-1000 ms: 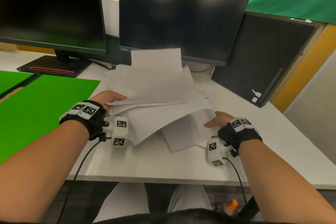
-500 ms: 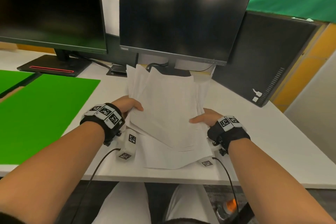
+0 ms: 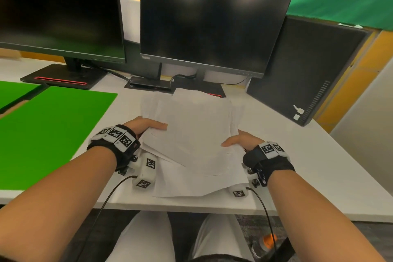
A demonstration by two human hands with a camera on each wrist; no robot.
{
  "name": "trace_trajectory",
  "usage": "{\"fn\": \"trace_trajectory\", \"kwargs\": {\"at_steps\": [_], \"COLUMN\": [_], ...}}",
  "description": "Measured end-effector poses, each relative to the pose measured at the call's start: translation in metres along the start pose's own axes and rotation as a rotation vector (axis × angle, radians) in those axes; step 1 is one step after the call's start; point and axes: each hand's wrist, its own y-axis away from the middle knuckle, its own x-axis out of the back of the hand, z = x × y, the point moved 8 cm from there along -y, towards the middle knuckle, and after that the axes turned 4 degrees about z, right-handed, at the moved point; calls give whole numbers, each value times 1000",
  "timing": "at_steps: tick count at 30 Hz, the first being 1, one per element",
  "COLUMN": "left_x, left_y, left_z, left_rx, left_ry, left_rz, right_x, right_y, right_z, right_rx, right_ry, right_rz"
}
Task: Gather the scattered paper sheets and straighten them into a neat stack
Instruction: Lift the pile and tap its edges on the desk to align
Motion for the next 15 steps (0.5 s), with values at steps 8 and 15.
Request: {"fn": "trace_trajectory", "kwargs": {"at_steps": [8,15], "left_x": [-12,5], "left_y": [12,32], "left_z": [18,64], "left_rx": [-63,-469], "left_ry": [-55,208], "left_rz": [9,125], "right_x": [-7,17], "right_y": [4,13], "right_z": [-7,-29], "right_rx": [36,328], "right_ry": [-19,-258], "right_rz": [-26,182]}}
